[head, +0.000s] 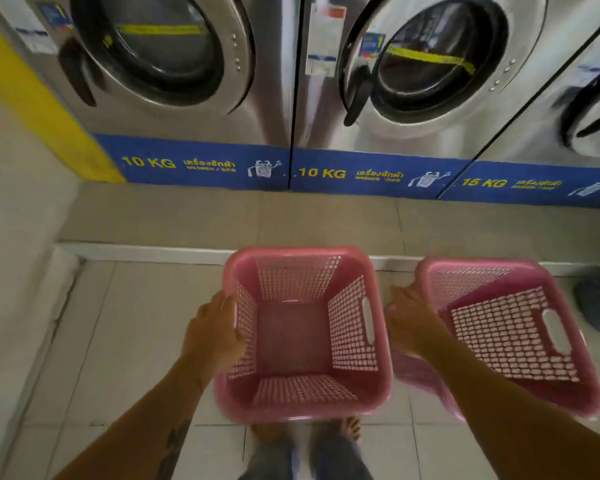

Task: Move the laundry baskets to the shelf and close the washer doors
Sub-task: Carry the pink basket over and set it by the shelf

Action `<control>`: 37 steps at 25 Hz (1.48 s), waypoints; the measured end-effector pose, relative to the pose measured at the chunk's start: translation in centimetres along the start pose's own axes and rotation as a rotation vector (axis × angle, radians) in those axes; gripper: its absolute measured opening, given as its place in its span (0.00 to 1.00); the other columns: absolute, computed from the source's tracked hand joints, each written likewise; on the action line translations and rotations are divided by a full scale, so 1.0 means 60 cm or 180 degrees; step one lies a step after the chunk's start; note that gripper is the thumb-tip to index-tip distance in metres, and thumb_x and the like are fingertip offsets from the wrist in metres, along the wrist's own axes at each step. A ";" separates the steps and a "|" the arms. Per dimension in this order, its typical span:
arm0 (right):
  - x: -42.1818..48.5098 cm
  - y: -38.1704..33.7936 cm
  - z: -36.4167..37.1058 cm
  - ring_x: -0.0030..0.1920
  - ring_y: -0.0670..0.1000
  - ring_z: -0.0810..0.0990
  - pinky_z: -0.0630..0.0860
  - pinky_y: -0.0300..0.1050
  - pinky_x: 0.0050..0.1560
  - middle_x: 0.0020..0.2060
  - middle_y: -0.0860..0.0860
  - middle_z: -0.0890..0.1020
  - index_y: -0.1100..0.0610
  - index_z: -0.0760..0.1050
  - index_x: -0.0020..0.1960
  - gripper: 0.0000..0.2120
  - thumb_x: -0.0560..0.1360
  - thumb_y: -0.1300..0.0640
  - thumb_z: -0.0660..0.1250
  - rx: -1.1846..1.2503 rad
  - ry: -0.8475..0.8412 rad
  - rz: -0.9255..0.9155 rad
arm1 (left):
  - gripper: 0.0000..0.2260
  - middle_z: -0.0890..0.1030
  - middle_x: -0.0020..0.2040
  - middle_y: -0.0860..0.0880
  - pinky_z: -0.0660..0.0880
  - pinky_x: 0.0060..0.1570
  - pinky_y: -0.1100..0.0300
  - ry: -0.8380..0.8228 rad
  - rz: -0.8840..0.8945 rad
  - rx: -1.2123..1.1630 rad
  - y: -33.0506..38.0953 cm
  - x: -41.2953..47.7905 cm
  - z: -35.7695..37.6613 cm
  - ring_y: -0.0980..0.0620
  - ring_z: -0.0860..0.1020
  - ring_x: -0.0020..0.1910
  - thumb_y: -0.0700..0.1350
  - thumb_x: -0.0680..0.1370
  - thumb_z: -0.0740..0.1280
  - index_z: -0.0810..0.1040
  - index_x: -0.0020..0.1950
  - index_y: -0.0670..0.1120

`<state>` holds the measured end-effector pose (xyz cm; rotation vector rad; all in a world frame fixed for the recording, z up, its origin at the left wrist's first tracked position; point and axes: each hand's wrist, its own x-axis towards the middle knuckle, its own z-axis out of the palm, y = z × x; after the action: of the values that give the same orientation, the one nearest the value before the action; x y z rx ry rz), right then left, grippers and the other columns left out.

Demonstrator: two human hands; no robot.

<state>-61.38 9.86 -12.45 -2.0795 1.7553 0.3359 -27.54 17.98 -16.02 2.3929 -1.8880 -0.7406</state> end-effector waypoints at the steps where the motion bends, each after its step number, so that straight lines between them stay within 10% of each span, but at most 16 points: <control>1: 0.033 0.002 0.028 0.67 0.57 0.70 0.63 0.58 0.70 0.65 0.57 0.74 0.57 0.70 0.68 0.22 0.75 0.57 0.62 0.0148 -0.0002 0.0116 | 0.34 0.66 0.73 0.46 0.75 0.63 0.46 0.0102 0.0017 0.0088 -0.008 0.027 0.024 0.43 0.71 0.67 0.45 0.71 0.67 0.58 0.75 0.51; 7: 0.167 0.032 0.238 0.75 0.65 0.57 0.64 0.67 0.69 0.78 0.56 0.52 0.51 0.44 0.78 0.41 0.72 0.62 0.63 0.0585 -0.0080 0.0570 | 0.49 0.50 0.80 0.42 0.60 0.72 0.37 0.0264 -0.0129 0.0300 -0.074 0.133 0.207 0.39 0.55 0.78 0.49 0.67 0.73 0.45 0.80 0.49; 11: 0.192 0.058 0.293 0.73 0.71 0.58 0.74 0.67 0.57 0.78 0.57 0.42 0.55 0.39 0.78 0.46 0.71 0.65 0.65 0.0257 -0.0080 0.0397 | 0.51 0.45 0.80 0.40 0.70 0.67 0.40 0.0133 -0.0007 0.0215 -0.102 0.148 0.263 0.38 0.54 0.78 0.46 0.68 0.74 0.44 0.80 0.44; 17: 0.222 0.032 0.161 0.67 0.66 0.72 0.80 0.58 0.47 0.80 0.52 0.45 0.50 0.41 0.79 0.52 0.67 0.69 0.69 0.0202 0.0102 0.0079 | 0.46 0.48 0.81 0.46 0.79 0.57 0.46 0.0391 -0.0203 -0.0355 -0.089 0.142 0.163 0.42 0.61 0.76 0.44 0.72 0.72 0.44 0.80 0.49; 22: 0.173 -0.043 -0.027 0.68 0.66 0.71 0.75 0.59 0.59 0.79 0.53 0.51 0.53 0.46 0.79 0.48 0.66 0.71 0.65 0.0210 0.0143 -0.0388 | 0.41 0.64 0.76 0.49 0.82 0.49 0.46 0.0690 -0.0386 -0.0508 -0.088 0.048 0.000 0.44 0.78 0.62 0.48 0.72 0.71 0.51 0.79 0.53; 31: 0.035 -0.166 -0.234 0.72 0.62 0.67 0.72 0.57 0.64 0.80 0.51 0.47 0.55 0.43 0.80 0.45 0.73 0.60 0.68 -0.0156 0.0145 -0.1970 | 0.41 0.60 0.79 0.49 0.78 0.56 0.43 0.1446 -0.1539 -0.0478 -0.025 -0.298 -0.143 0.41 0.76 0.64 0.48 0.70 0.69 0.53 0.79 0.54; 37: -0.112 -0.235 -0.235 0.61 0.60 0.75 0.66 0.45 0.42 0.77 0.52 0.55 0.56 0.48 0.79 0.43 0.70 0.65 0.66 -0.0367 0.0190 -0.3120 | 0.42 0.59 0.78 0.54 0.80 0.48 0.50 0.2014 -0.2436 -0.0416 0.052 -0.595 -0.120 0.43 0.79 0.59 0.45 0.68 0.70 0.55 0.78 0.55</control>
<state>-49.79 11.39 5.03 -2.7353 0.5726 0.0733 -33.63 47.94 4.05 2.7687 -0.6697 -0.0412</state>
